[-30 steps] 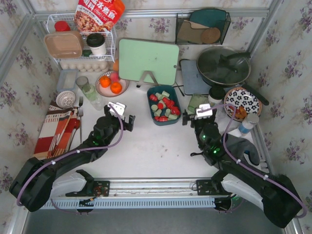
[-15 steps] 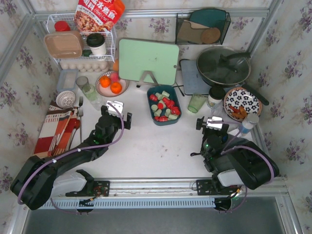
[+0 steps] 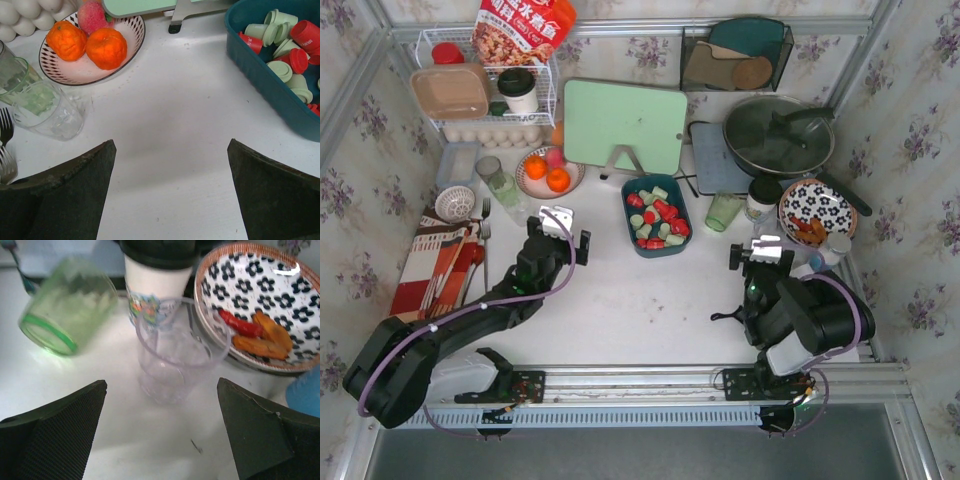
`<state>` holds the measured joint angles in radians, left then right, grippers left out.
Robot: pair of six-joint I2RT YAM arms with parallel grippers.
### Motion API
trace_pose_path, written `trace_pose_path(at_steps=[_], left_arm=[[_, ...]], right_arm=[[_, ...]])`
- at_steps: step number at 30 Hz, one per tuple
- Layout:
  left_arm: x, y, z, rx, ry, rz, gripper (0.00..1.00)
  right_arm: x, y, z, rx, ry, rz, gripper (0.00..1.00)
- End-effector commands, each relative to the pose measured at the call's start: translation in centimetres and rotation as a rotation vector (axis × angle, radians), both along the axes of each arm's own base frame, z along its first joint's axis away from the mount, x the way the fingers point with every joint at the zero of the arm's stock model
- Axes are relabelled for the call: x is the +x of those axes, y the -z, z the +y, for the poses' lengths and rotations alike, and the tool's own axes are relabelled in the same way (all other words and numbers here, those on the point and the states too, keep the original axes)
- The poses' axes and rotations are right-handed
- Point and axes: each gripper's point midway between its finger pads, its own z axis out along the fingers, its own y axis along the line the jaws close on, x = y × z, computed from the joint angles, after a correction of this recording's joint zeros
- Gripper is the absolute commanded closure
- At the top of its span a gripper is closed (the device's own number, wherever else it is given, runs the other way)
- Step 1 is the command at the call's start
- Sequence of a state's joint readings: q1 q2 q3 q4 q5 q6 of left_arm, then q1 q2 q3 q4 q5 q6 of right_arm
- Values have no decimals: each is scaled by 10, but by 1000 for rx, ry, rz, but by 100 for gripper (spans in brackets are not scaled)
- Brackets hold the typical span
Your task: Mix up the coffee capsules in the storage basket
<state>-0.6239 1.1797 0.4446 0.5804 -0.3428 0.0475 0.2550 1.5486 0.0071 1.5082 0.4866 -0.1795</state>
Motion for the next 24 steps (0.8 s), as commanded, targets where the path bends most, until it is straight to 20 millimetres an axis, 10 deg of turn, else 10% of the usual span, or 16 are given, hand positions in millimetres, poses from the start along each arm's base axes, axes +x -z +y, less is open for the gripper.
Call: trace_pose_path(at_steps=[1, 11, 17, 24], left_arm=[[3, -8, 0, -15, -14, -19, 4], [3, -7, -2, -18, -6, -10, 4], [1, -9, -6, -41, 12, -2, 4], [-1, -16, -5, -73, 0, 3, 4]], right_arm=[[8, -56, 20, 102, -138, -246, 0], [13, -49, 47, 56, -355, -209, 0], [58, -29, 33, 172, -334, -49, 0], [59, -20, 25, 200, -306, -13, 0]])
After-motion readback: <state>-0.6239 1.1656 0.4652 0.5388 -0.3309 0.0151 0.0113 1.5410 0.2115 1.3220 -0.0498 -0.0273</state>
